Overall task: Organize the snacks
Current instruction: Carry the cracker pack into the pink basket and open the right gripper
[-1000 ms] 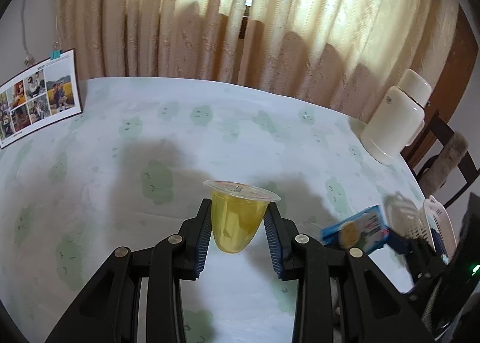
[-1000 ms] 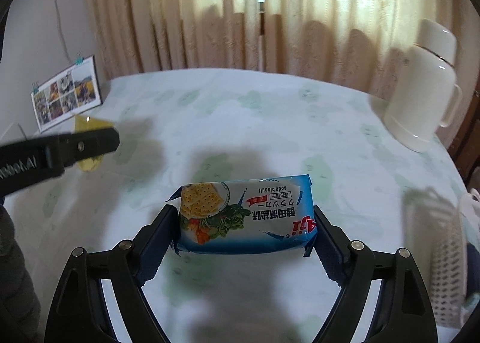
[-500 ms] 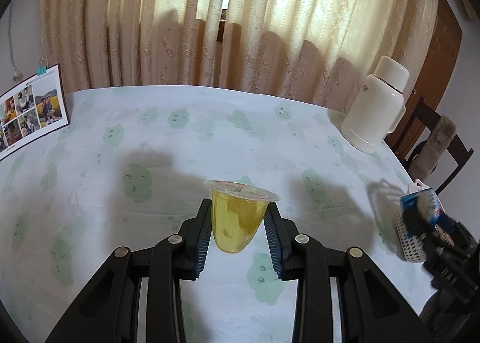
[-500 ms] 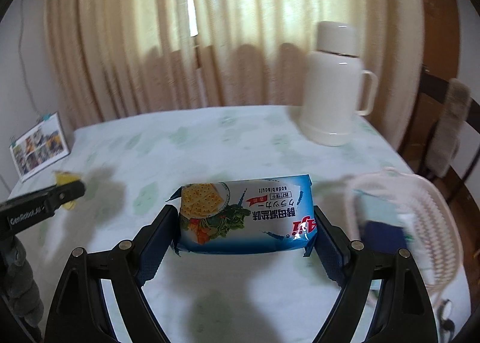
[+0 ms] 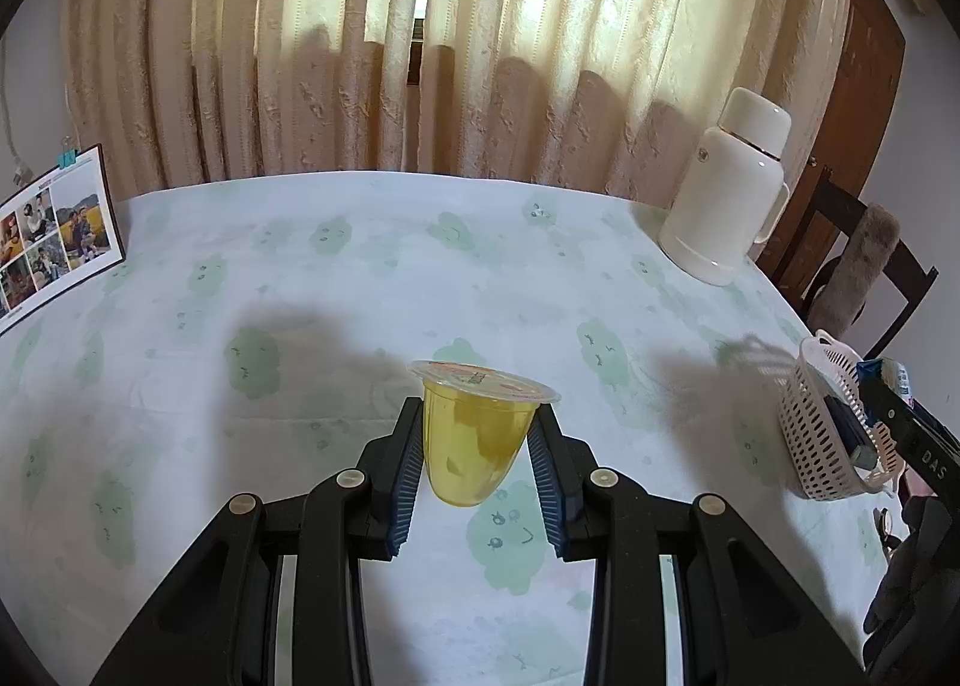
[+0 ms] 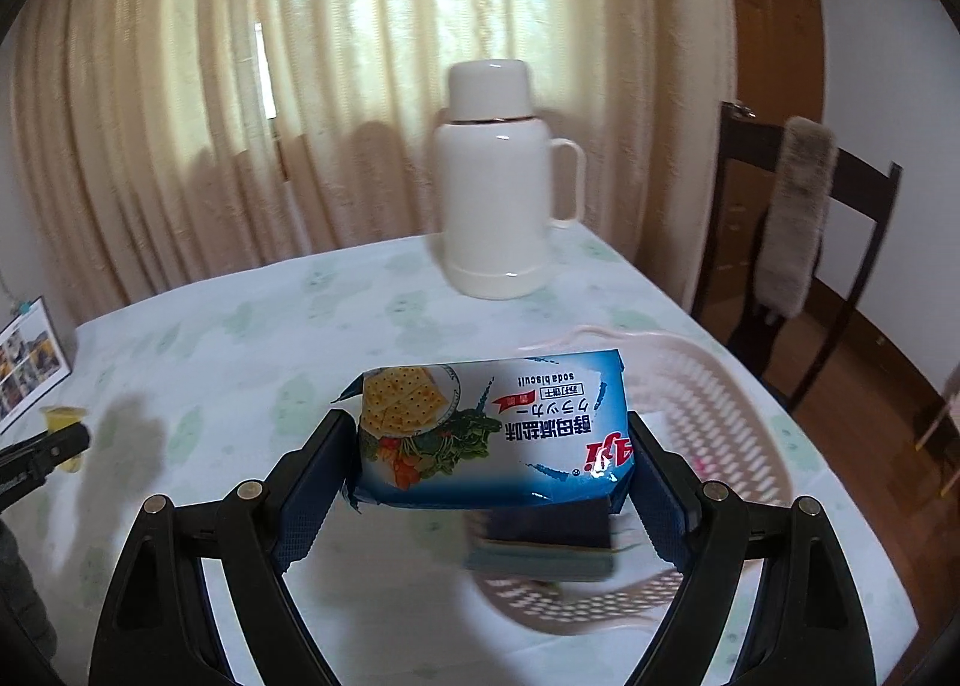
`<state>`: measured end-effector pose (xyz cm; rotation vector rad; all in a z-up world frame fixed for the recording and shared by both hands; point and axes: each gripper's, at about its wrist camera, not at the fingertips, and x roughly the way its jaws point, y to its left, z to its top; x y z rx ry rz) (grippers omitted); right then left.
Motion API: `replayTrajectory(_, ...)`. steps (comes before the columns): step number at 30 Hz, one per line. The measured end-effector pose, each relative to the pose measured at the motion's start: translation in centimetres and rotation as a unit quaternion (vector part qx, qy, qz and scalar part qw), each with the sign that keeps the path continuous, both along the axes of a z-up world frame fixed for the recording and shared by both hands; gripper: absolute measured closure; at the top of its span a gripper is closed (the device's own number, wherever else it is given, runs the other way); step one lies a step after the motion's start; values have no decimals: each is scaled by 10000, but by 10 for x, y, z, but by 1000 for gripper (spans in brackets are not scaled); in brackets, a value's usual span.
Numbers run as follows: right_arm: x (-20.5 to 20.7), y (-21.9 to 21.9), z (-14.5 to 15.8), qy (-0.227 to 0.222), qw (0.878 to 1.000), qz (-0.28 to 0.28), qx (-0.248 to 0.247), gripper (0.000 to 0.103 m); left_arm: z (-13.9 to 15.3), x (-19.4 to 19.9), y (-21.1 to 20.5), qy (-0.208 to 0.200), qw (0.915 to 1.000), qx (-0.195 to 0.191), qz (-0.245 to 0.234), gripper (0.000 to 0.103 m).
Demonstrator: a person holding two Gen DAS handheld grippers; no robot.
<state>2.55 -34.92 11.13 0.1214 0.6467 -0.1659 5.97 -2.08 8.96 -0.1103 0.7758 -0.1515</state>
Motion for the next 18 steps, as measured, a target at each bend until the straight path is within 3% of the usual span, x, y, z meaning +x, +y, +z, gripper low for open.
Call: replayTrajectory(18, 0, -48, -32, 356, 9972, -516, 415, 12, -7, -3, -11, 54, 9999, 93, -67, 72)
